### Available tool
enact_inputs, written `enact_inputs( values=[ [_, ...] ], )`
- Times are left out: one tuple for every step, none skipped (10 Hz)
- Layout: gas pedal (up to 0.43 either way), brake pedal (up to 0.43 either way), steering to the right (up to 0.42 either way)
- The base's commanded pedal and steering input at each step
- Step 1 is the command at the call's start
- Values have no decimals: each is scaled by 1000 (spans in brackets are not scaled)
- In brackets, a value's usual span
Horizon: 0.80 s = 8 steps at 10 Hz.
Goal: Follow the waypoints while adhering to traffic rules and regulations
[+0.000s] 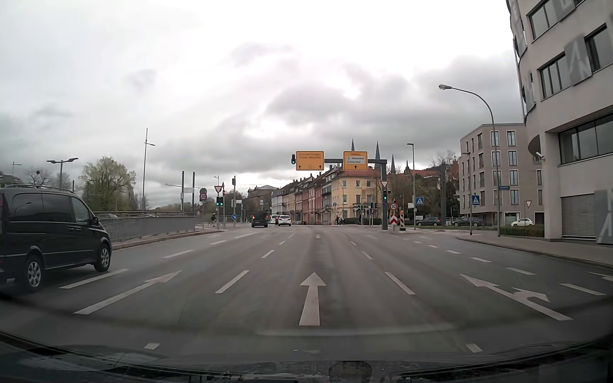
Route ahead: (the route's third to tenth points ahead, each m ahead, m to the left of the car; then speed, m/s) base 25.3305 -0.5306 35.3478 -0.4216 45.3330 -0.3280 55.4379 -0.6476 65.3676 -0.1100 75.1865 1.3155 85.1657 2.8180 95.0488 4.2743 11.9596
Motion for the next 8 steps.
enact_inputs(
  values=[
    [157,0,2],
    [157,0,2],
    [157,0,2],
    [157,0,2],
    [157,0,2],
    [79,0,2],
    [0,0,2],
    [0,0,1]
  ],
)
